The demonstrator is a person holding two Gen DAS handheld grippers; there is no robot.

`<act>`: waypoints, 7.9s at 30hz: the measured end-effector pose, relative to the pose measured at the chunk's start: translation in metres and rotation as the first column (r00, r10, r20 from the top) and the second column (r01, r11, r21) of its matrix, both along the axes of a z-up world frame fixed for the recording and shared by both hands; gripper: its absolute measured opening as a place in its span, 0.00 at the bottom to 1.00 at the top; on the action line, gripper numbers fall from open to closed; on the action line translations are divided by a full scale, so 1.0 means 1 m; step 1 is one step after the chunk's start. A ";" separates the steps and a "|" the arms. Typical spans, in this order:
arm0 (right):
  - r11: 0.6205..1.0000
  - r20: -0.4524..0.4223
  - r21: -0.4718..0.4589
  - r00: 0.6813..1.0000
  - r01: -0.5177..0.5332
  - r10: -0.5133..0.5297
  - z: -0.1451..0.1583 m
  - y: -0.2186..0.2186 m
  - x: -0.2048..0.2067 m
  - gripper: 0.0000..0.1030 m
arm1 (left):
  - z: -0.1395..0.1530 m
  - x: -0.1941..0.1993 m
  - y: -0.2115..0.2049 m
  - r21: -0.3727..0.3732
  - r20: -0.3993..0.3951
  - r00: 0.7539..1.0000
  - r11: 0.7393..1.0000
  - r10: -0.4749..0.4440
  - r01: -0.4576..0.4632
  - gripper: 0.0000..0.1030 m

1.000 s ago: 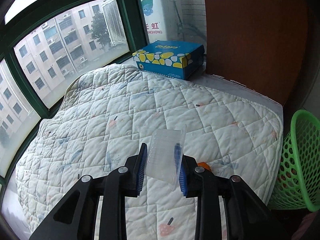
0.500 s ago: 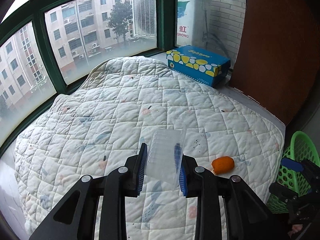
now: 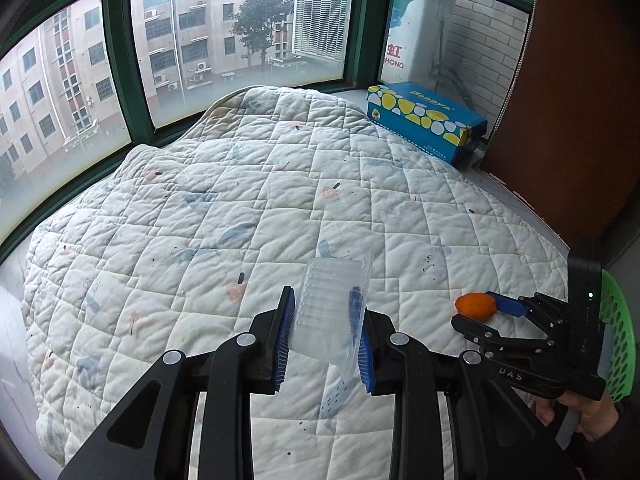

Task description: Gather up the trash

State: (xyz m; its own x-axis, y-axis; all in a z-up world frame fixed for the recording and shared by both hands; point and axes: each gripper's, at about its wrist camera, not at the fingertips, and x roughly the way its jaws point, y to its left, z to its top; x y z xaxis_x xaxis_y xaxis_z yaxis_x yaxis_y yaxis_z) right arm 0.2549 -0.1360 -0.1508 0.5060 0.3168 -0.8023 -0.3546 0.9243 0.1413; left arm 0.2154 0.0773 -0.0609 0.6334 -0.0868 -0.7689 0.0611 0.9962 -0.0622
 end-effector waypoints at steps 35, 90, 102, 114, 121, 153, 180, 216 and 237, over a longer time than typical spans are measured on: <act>0.921 0.184 0.043 0.903 0.387 -0.388 0.096 -0.141 -0.149 0.41 | 0.031 -0.053 -0.126 -0.098 0.046 0.962 0.957 -0.268 0.271 0.26; 0.657 0.185 0.020 0.643 0.754 -0.743 0.114 -0.218 -0.284 0.72 | 0.015 -0.070 -0.326 -0.158 -0.006 0.722 0.713 -0.692 0.683 0.27; 0.663 0.184 0.024 0.648 0.748 -0.739 0.115 -0.215 -0.281 0.72 | 0.001 -0.067 -0.336 -0.164 -0.038 0.713 0.708 -0.700 0.687 0.29; 0.673 0.179 0.038 0.658 0.738 -0.732 0.114 -0.215 -0.281 0.72 | -0.001 -0.067 -0.323 -0.165 -0.045 0.739 0.735 -0.672 0.658 0.56; 0.692 0.182 0.059 0.674 0.720 -0.716 0.114 -0.211 -0.280 0.77 | 0.010 -0.066 -0.296 -0.118 -0.013 0.790 0.785 -0.613 0.608 0.74; 0.794 0.194 0.118 0.771 0.596 -0.607 0.127 -0.179 -0.264 0.86 | 0.040 -0.079 -0.194 0.010 0.076 0.941 0.944 -0.331 0.331 0.92; 0.832 0.193 0.099 0.809 0.546 -0.554 0.124 -0.165 -0.256 0.88 | 0.034 -0.107 -0.152 0.074 0.090 0.982 0.984 -0.168 0.162 0.92; 0.842 0.186 0.102 0.821 0.530 -0.540 0.118 -0.157 -0.252 0.88 | 0.035 -0.116 -0.147 0.081 0.103 0.986 0.989 -0.128 0.120 0.92; 0.845 0.187 0.113 0.824 0.523 -0.535 0.118 -0.156 -0.252 0.88 | 0.034 -0.118 -0.142 0.073 0.104 0.989 0.992 -0.107 0.100 0.92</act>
